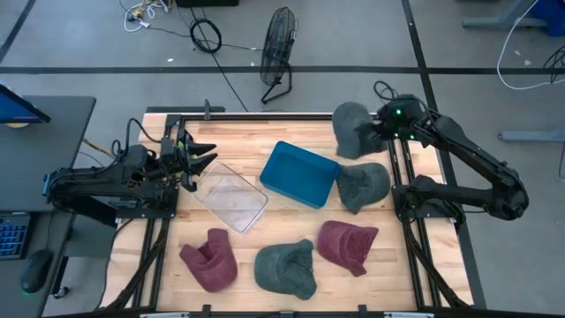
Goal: Pick & Place hat
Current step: Put the top gray cap into the transparent bin
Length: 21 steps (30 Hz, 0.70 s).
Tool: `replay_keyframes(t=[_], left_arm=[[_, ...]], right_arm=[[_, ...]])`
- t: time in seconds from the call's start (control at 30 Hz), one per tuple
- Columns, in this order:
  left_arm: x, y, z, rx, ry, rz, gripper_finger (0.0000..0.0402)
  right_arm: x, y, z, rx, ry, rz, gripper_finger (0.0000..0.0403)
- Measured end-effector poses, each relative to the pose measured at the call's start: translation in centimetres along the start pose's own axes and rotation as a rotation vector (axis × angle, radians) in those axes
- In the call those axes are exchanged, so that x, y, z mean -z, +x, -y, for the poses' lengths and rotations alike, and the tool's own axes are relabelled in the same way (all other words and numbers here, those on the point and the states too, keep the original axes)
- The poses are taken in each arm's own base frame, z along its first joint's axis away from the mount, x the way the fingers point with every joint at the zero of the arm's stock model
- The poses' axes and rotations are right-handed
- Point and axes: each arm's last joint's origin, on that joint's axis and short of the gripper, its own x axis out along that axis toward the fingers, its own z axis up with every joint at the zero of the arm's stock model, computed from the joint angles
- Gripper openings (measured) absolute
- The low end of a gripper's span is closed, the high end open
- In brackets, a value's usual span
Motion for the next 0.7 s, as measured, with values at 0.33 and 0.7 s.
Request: replay_keyframes(t=[0.33, 0.7], left_arm=[[0.0, 0.0, 0.0, 0.0, -0.001, 0.0, 0.0138], [0.0, 0.0, 0.0, 0.0, -0.001, 0.001, 0.0138]], right_arm=[[0.63, -0.07, 0.48, 0.153, 0.032, -0.054, 0.0001], [0.62, -0.06, 0.38, 0.122, 0.03, -0.056, 0.0001]])
